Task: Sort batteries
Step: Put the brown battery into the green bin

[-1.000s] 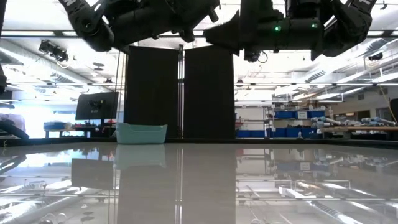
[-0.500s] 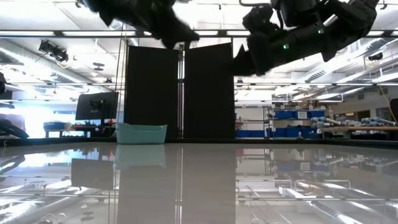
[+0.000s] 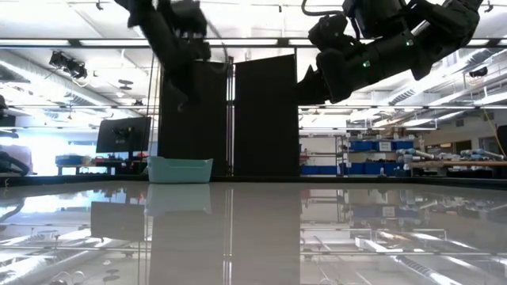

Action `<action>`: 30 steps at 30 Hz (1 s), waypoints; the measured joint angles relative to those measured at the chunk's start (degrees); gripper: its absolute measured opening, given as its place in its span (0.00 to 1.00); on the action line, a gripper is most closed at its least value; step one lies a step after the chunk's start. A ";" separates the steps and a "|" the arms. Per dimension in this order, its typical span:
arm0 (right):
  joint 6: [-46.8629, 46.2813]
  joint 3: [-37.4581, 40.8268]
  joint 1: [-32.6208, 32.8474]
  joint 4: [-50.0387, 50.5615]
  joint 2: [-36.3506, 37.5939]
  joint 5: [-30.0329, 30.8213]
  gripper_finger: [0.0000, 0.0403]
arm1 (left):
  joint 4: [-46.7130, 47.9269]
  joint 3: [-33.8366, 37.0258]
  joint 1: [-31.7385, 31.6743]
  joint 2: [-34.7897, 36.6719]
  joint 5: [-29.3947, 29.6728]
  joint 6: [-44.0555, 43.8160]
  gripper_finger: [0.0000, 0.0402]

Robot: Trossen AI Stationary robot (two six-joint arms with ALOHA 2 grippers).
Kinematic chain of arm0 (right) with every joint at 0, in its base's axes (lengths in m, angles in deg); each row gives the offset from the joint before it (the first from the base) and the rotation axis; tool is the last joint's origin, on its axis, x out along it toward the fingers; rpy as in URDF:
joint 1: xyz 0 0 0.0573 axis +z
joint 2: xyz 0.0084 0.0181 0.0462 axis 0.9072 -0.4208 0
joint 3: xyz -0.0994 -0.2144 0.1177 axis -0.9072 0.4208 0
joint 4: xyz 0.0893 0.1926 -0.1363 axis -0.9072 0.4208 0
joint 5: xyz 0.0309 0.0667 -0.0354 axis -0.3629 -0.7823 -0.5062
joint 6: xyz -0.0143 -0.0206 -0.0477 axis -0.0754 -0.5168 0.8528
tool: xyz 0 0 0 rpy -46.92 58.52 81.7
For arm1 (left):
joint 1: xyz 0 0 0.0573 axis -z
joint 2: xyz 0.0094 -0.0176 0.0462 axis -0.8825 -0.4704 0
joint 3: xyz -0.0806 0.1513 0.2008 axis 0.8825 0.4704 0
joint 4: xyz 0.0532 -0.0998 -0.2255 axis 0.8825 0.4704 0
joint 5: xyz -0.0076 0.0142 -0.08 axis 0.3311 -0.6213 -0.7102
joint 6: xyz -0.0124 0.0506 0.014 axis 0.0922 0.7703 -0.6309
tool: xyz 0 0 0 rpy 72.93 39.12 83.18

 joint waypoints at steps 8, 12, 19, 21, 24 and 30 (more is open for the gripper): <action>0.35 0.00 0.00 -0.01 0.00 0.00 0.02 | -1.77 -0.24 -11.11 -10.66 2.74 8.46 0.13; 0.38 0.00 0.00 0.00 0.00 0.27 0.02 | -1.85 -2.15 -14.36 -16.76 2.85 11.37 0.13; 0.38 0.79 0.00 -0.07 -0.02 0.89 0.03 | -1.87 -6.13 -17.24 -25.75 2.02 12.80 0.13; -0.06 1.39 0.00 -0.11 -0.04 0.93 0.03 | -1.83 -6.93 -17.72 -27.60 1.10 12.80 0.13; -1.05 2.11 -0.02 -0.09 -0.04 1.03 0.03 | -1.99 -7.87 -18.02 -29.49 -0.32 12.78 0.13; -1.10 2.36 -0.02 -0.39 -0.07 1.63 0.03 | -2.94 -8.34 -17.97 -31.11 -1.38 12.77 0.13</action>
